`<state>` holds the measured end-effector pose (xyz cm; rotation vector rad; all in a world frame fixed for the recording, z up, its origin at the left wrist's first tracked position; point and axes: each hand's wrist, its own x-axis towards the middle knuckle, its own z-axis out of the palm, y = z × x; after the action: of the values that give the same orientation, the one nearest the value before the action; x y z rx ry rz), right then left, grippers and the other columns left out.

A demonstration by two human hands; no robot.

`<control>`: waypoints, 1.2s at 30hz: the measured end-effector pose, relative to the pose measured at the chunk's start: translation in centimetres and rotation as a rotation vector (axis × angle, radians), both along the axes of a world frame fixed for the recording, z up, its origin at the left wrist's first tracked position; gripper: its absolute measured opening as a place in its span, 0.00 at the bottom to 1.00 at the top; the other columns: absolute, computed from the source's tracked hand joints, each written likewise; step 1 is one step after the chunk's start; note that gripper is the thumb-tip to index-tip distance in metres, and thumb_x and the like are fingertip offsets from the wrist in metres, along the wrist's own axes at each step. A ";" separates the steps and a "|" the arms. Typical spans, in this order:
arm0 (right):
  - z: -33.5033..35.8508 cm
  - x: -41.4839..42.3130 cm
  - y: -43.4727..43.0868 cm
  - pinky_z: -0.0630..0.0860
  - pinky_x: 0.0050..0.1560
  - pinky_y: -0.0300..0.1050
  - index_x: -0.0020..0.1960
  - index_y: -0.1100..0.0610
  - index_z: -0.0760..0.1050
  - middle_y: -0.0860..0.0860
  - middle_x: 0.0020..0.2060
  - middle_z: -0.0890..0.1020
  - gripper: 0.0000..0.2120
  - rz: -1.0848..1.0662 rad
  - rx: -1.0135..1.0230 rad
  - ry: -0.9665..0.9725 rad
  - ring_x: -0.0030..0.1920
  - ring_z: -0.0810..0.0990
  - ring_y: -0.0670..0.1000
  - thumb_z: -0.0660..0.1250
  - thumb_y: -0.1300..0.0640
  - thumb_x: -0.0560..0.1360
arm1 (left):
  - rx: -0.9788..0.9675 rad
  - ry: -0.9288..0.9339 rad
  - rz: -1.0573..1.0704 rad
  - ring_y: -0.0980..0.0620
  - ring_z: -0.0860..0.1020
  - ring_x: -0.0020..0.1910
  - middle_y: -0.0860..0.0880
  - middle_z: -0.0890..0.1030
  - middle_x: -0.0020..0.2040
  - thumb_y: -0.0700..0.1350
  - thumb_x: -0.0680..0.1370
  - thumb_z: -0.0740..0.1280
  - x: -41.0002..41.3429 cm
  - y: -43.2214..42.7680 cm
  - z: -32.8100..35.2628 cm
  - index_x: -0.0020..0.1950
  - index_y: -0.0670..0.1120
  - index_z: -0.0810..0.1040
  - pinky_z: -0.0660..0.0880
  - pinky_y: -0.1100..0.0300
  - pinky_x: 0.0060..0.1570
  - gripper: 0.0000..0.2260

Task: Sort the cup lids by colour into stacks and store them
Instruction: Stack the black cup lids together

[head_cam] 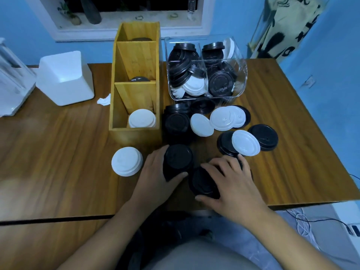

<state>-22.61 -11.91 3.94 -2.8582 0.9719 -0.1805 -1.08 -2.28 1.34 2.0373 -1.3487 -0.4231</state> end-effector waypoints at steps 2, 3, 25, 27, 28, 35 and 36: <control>0.8 -0.2 -0.4 0.59 0.74 0.65 0.72 0.48 0.72 0.46 0.66 0.73 0.37 0.026 0.046 -0.027 0.70 0.68 0.54 0.66 0.30 0.69 | 0.000 0.000 0.016 0.67 0.63 0.63 0.53 0.73 0.68 0.58 0.72 0.78 -0.1 -0.1 0.1 0.76 0.49 0.67 0.54 0.83 0.60 0.38; 1.2 -0.3 -0.6 0.59 0.75 0.63 0.73 0.48 0.71 0.45 0.67 0.73 0.36 0.044 0.057 -0.020 0.70 0.67 0.54 0.66 0.33 0.68 | 0.002 -0.001 0.022 0.66 0.64 0.63 0.53 0.73 0.69 0.58 0.72 0.78 -0.1 -0.2 0.0 0.76 0.50 0.67 0.55 0.83 0.60 0.38; -0.2 -1.1 -1.8 0.67 0.65 0.47 0.74 0.47 0.70 0.44 0.61 0.75 0.37 0.043 0.089 -0.008 0.63 0.73 0.50 0.65 0.34 0.68 | -0.023 -0.022 0.021 0.58 0.67 0.66 0.53 0.72 0.69 0.64 0.70 0.76 0.2 -0.5 -1.2 0.76 0.51 0.66 0.62 0.66 0.63 0.40; 0.2 -1.3 -2.1 0.71 0.63 0.46 0.72 0.48 0.72 0.44 0.58 0.74 0.37 0.022 0.116 -0.072 0.59 0.75 0.51 0.66 0.33 0.67 | -0.017 -0.017 0.019 0.57 0.68 0.67 0.54 0.72 0.68 0.63 0.70 0.76 0.2 -0.6 -1.2 0.76 0.51 0.66 0.62 0.65 0.64 0.40; 0.6 -1.4 -2.2 0.72 0.62 0.45 0.71 0.49 0.74 0.44 0.57 0.73 0.37 -0.008 0.136 -0.139 0.58 0.75 0.50 0.67 0.33 0.66 | -0.016 -0.014 0.019 0.57 0.68 0.67 0.54 0.72 0.68 0.63 0.70 0.77 0.2 -0.6 -1.2 0.76 0.51 0.66 0.62 0.65 0.64 0.40; 3.6 3.3 -1.8 0.69 0.61 0.31 0.69 0.44 0.74 0.40 0.56 0.70 0.34 -0.084 0.307 -0.369 0.57 0.73 0.40 0.74 0.35 0.65 | -0.032 0.000 0.005 0.57 0.71 0.64 0.55 0.74 0.65 0.65 0.69 0.76 0.3 -0.7 -1.0 0.73 0.53 0.69 0.68 0.62 0.63 0.37; 3.6 4.4 -1.8 0.71 0.62 0.35 0.70 0.43 0.72 0.39 0.56 0.69 0.35 -0.064 0.332 -0.310 0.58 0.73 0.41 0.74 0.34 0.66 | -0.042 0.005 0.000 0.57 0.71 0.63 0.55 0.75 0.64 0.64 0.69 0.76 0.3 -0.7 -0.9 0.72 0.53 0.70 0.69 0.61 0.62 0.36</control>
<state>-18.20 -13.75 7.56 -2.4107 0.9291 -0.4114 -0.80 -2.94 0.44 2.0010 -1.3443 -0.3962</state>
